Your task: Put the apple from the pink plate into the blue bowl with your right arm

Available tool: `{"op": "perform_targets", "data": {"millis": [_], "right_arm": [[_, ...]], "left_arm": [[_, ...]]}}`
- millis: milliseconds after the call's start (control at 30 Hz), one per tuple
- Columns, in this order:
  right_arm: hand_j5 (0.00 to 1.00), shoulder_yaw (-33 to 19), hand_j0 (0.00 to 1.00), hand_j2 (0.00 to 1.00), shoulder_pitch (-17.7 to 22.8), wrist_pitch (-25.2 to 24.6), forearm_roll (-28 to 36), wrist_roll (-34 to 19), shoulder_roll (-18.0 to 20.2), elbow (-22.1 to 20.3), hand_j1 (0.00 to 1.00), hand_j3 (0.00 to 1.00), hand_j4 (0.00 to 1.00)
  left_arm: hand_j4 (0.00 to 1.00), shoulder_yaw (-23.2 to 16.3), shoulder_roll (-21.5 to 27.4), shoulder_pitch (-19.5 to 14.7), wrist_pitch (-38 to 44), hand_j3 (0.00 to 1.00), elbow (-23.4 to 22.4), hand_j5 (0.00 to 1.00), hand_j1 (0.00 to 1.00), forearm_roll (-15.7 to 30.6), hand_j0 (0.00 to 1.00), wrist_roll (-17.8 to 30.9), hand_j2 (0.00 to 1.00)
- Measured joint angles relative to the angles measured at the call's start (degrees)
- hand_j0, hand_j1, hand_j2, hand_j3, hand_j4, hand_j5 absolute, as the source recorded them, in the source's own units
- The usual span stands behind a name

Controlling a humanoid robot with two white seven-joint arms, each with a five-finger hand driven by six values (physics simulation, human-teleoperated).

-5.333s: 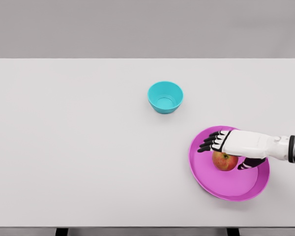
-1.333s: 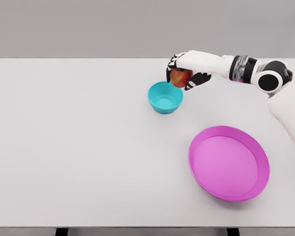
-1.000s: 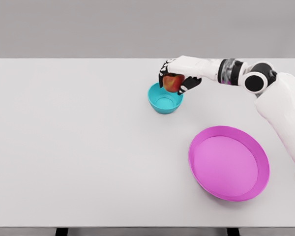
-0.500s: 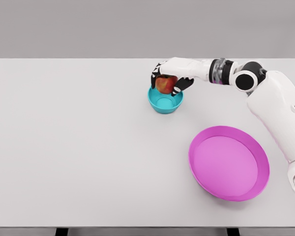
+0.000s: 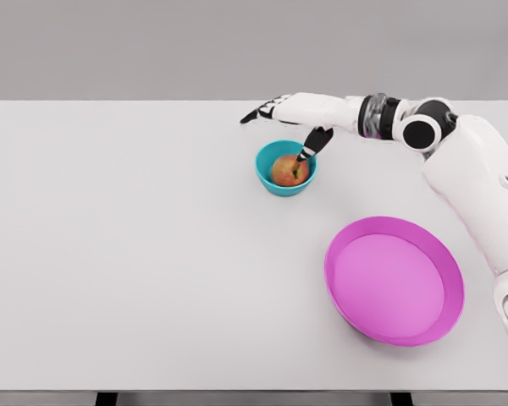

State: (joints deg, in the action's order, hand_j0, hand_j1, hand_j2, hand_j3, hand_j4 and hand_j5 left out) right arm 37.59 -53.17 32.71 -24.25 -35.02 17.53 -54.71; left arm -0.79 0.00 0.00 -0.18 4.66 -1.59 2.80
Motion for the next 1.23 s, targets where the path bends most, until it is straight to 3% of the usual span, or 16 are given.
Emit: {"op": "perform_targets", "data": {"millis": [100, 167, 333, 500, 600, 733, 1233], "right_arm": [[1.0, -0.4, 1.0, 1.0, -0.2, 0.4, 0.3, 0.0, 1.1, -2.4, 1.0, 1.0, 1.0], [1.0, -2.0, 1.0, 1.0, 1.3, 0.7, 0.5, 0.0, 3.8, -6.1, 1.0, 1.0, 1.0], [1.0, -8.9, 1.0, 1.0, 8.4, 2.0, 4.0, 0.0, 12.7, -14.7, 1.0, 1.0, 1.0], [1.0, -16.1, 1.0, 1.0, 16.1, 2.4, 8.2, 0.0, 18.9, -17.1, 1.0, 1.0, 1.0], [1.0, -24.4, 1.0, 1.0, 23.1, 2.5, 9.1, 0.0, 18.9, -18.4, 1.0, 1.0, 1.0], [1.0, -31.4, 1.0, 1.0, 26.1, 2.5, 9.7, 0.0, 18.0, -20.6, 1.0, 1.0, 1.0], [1.0, -33.9, 1.0, 1.0, 27.9, 2.5, 9.3, 0.0, 12.8, -21.0, 1.0, 1.0, 1.0]], "left_arm": [[1.0, 0.0, 0.0, 0.0, 0.0, 1.0, 0.0, 1.0, 1.0, 0.0, 1.0, 0.0, 1.0], [1.0, 0.0, 0.0, 0.0, 0.0, 1.0, 0.0, 1.0, 1.0, 0.0, 1.0, 0.0, 1.0], [1.0, 0.0, 0.0, 0.0, 0.0, 1.0, 0.0, 1.0, 1.0, 0.0, 1.0, 0.0, 1.0], [1.0, 0.0, 0.0, 0.0, 0.0, 1.0, 0.0, 1.0, 1.0, 0.0, 1.0, 0.0, 1.0], [1.0, 0.0, 0.0, 0.0, 0.0, 1.0, 0.0, 1.0, 1.0, 0.0, 1.0, 0.0, 1.0], [1.0, 0.0, 0.0, 0.0, 0.0, 1.0, 0.0, 1.0, 1.0, 0.0, 1.0, 0.0, 1.0], [1.0, 0.0, 0.0, 0.0, -0.1, 1.0, 0.0, 1.0, 1.0, 0.2, 1.0, 0.1, 1.0]]}}
